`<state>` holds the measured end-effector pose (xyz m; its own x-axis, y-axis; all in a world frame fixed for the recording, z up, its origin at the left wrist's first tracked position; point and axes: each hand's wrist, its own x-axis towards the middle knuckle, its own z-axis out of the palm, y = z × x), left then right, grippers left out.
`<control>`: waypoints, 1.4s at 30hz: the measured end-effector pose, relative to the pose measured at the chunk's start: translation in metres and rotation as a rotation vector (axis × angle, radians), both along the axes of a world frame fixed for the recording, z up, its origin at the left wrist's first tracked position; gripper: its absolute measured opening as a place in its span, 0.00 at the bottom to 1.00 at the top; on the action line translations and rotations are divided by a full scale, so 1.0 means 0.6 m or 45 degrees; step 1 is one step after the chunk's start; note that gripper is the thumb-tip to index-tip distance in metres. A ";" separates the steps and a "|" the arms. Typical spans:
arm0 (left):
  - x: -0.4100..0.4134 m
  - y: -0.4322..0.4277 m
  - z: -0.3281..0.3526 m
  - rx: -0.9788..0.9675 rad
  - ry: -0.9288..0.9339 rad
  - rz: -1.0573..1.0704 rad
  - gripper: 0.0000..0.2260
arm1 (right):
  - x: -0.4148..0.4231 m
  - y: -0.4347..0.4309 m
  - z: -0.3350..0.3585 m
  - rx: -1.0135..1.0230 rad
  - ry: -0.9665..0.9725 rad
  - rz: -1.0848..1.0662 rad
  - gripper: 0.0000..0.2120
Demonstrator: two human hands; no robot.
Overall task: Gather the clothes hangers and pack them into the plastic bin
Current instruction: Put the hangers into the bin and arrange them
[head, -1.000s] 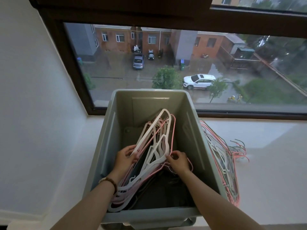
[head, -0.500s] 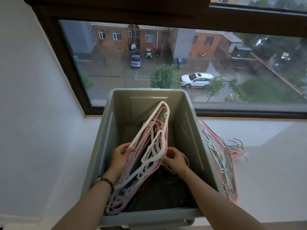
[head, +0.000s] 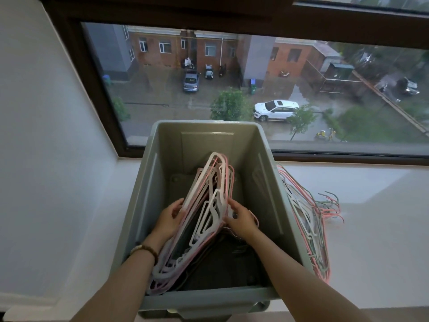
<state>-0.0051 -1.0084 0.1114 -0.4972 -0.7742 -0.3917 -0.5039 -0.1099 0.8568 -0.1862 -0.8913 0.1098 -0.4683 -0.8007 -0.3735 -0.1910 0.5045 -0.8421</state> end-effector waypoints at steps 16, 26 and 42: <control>-0.041 0.044 -0.046 -0.415 -0.604 -0.760 0.50 | -0.032 0.023 -0.006 0.329 0.022 -0.047 0.24; -0.099 0.041 0.022 -0.420 0.011 -0.209 0.23 | -0.025 0.025 0.103 0.032 -0.065 -0.080 0.25; -0.462 0.186 0.153 -0.322 0.347 -0.118 0.18 | -0.390 0.223 0.096 -0.074 -0.070 -0.427 0.19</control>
<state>-0.2826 -0.8968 0.2031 -0.6294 -0.7762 -0.0382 -0.2519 0.1572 0.9549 -0.4204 -0.7574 0.1676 -0.6897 -0.6262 -0.3636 0.0238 0.4823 -0.8757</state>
